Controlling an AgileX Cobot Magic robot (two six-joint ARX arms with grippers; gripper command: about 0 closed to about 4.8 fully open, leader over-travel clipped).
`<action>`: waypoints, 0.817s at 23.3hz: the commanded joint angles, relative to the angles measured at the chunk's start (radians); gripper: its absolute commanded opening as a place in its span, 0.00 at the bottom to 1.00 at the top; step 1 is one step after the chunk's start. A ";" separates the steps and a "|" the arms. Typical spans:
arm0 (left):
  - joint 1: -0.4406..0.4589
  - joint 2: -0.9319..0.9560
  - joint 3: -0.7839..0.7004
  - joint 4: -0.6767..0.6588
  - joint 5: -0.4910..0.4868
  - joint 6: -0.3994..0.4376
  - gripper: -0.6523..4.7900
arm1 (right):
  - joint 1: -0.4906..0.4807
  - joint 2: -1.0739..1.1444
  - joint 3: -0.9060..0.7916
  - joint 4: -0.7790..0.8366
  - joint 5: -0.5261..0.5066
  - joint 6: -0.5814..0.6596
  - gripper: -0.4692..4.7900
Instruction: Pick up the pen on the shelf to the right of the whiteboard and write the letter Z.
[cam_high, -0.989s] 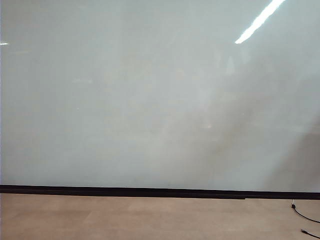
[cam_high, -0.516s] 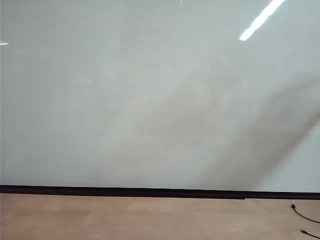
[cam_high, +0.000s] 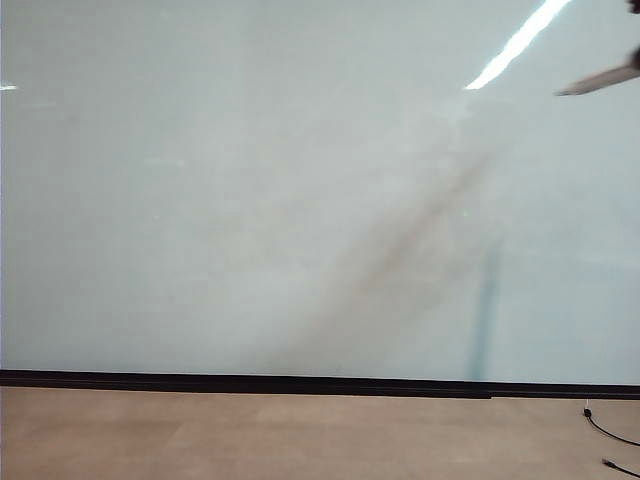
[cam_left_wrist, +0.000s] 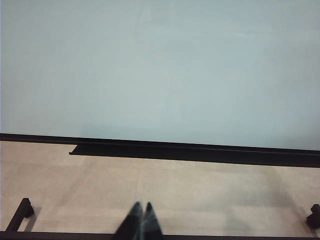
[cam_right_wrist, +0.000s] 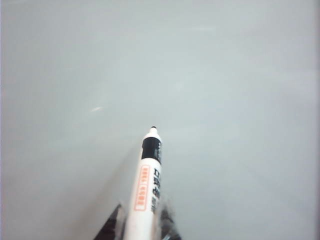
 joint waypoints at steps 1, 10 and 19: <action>0.000 0.000 0.002 0.005 0.000 0.004 0.11 | 0.143 0.047 0.030 0.025 -0.002 -0.027 0.08; 0.000 0.000 0.002 0.005 0.000 0.004 0.11 | 0.293 0.525 0.306 0.233 -0.135 -0.111 0.08; 0.000 0.000 0.002 0.005 0.000 0.004 0.11 | 0.339 0.774 0.568 0.269 -0.185 -0.111 0.08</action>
